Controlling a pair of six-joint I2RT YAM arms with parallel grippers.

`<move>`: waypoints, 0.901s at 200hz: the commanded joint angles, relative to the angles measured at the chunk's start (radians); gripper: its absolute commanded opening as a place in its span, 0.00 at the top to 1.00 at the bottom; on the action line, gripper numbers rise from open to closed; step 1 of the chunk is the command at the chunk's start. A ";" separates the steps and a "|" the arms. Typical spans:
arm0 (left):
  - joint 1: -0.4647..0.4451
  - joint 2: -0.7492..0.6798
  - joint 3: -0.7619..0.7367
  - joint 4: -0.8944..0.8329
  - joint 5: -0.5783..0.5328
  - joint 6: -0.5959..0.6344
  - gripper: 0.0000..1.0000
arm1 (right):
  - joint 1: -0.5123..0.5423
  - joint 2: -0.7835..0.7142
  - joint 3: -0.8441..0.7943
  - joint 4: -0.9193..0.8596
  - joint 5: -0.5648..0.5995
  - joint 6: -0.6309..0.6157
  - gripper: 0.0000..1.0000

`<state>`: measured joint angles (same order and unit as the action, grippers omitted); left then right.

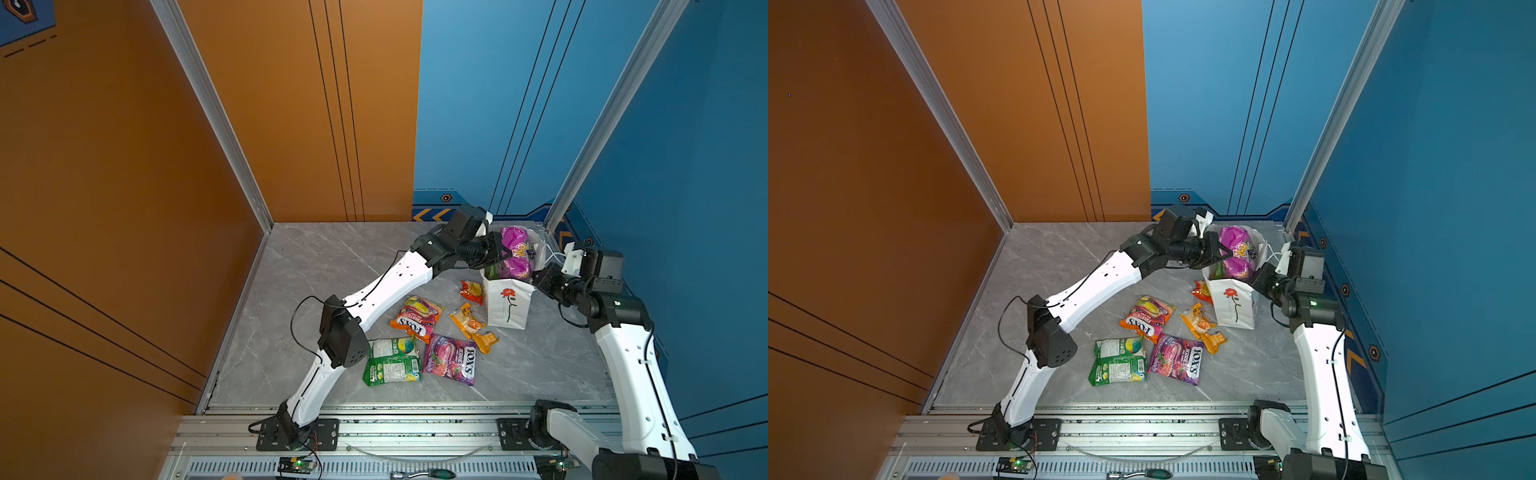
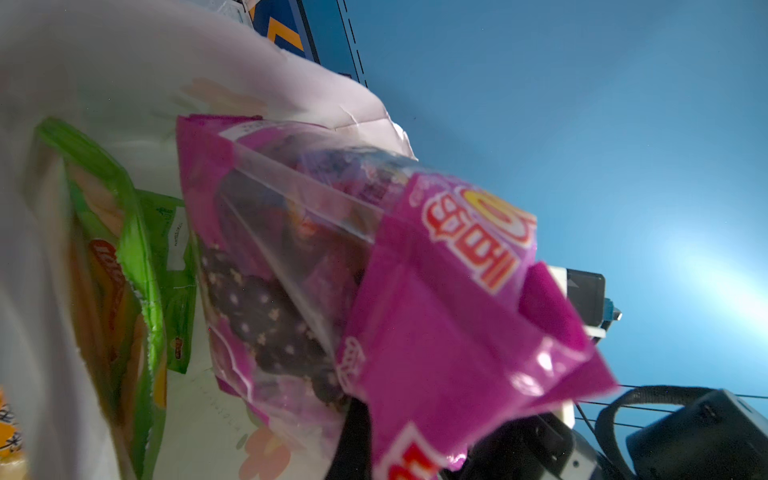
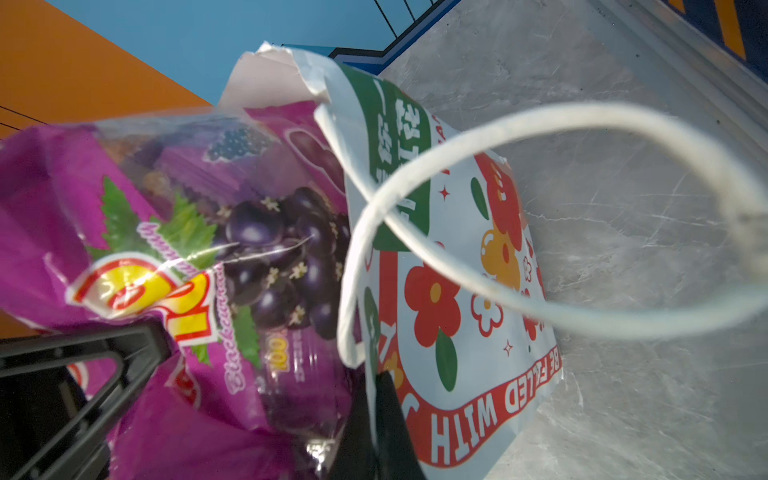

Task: Place the snacks into the paper bag
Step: 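Lower the purple candy bag into the paper bag and open the left gripper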

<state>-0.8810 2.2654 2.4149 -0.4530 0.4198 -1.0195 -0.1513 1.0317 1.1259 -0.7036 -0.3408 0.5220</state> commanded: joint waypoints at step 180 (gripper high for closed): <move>0.011 0.074 0.238 -0.158 -0.058 0.131 0.74 | 0.022 -0.027 -0.011 -0.008 0.062 -0.008 1.00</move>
<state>-0.8753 2.3951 2.6377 -0.5957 0.4137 -0.9546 -0.1356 1.0145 1.1130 -0.7231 -0.3065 0.5217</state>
